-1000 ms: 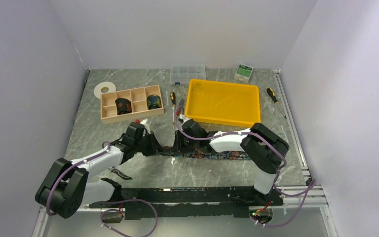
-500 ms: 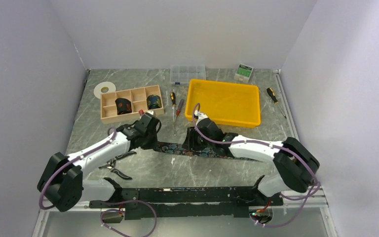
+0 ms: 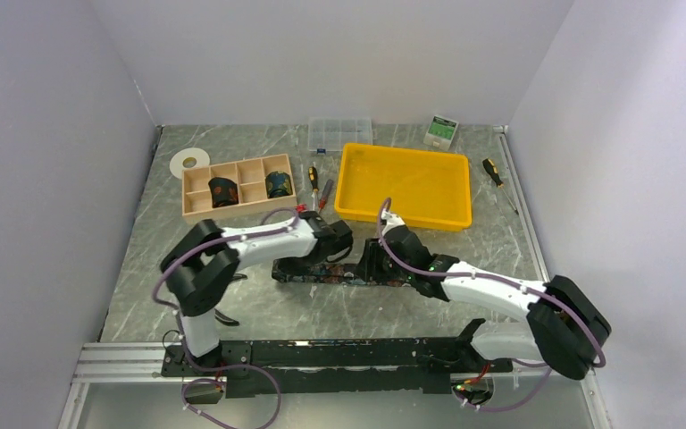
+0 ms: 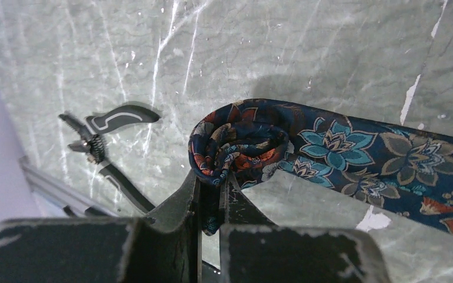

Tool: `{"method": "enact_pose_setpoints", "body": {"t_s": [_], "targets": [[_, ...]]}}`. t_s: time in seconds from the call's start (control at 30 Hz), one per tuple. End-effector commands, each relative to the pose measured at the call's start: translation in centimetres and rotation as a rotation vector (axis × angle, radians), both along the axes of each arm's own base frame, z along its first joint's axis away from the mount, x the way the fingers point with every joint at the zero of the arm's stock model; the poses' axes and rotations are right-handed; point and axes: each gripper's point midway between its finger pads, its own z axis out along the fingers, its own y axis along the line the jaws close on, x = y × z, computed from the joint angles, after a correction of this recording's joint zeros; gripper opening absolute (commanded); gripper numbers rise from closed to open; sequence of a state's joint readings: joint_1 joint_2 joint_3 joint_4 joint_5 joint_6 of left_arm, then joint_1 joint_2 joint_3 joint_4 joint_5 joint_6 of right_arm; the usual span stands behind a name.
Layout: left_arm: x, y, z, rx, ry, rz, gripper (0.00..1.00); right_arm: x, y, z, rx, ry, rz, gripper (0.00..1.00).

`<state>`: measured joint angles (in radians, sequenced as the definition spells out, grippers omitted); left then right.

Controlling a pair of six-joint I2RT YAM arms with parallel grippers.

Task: Roll the ties
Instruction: Roll the tie at the center of the board.

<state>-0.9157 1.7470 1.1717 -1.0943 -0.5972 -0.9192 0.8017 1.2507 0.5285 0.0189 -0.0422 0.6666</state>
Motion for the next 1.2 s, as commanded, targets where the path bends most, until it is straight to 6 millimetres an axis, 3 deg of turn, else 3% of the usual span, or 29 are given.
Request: {"method": "enact_pose_setpoints", "body": {"t_s": [0.0, 0.3, 0.4, 0.47, 0.6, 0.73, 0.93, 1.17], "targets": [[0.0, 0.5, 1.6, 0.187, -0.052, 0.03, 0.03, 0.4, -1.6, 0.8, 0.006, -0.051, -0.035, 0.42], [0.5, -4.3, -0.6, 0.119, -0.027, -0.027, 0.05, -0.4, -3.6, 0.4, 0.023, -0.056, -0.067, 0.42], [0.5, -5.8, -1.6, 0.054, -0.008, -0.047, 0.18, -0.5, -4.0, 0.4, 0.03, -0.063, -0.074, 0.42], [0.4, -6.9, -2.1, -0.001, 0.008, -0.064, 0.32, -0.5, -4.2, 0.4, 0.032, -0.067, -0.08, 0.42], [0.3, -8.6, -2.6, -0.1, 0.022, -0.083, 0.44, -0.8, -4.7, 0.3, 0.021, -0.06, -0.086, 0.42], [0.3, -10.0, -2.1, -0.199, 0.015, -0.1, 0.54, -0.6, -4.6, 0.5, 0.024, -0.062, -0.085, 0.42], [0.3, -10.8, 0.0, -0.328, -0.027, -0.113, 0.61, -0.6, -4.0, 1.2, 0.048, -0.07, -0.056, 0.43], [0.7, -10.0, 2.4, -0.488, -0.071, -0.097, 0.66, -0.8, -2.9, 2.0, 0.082, -0.06, -0.015, 0.52]]}}
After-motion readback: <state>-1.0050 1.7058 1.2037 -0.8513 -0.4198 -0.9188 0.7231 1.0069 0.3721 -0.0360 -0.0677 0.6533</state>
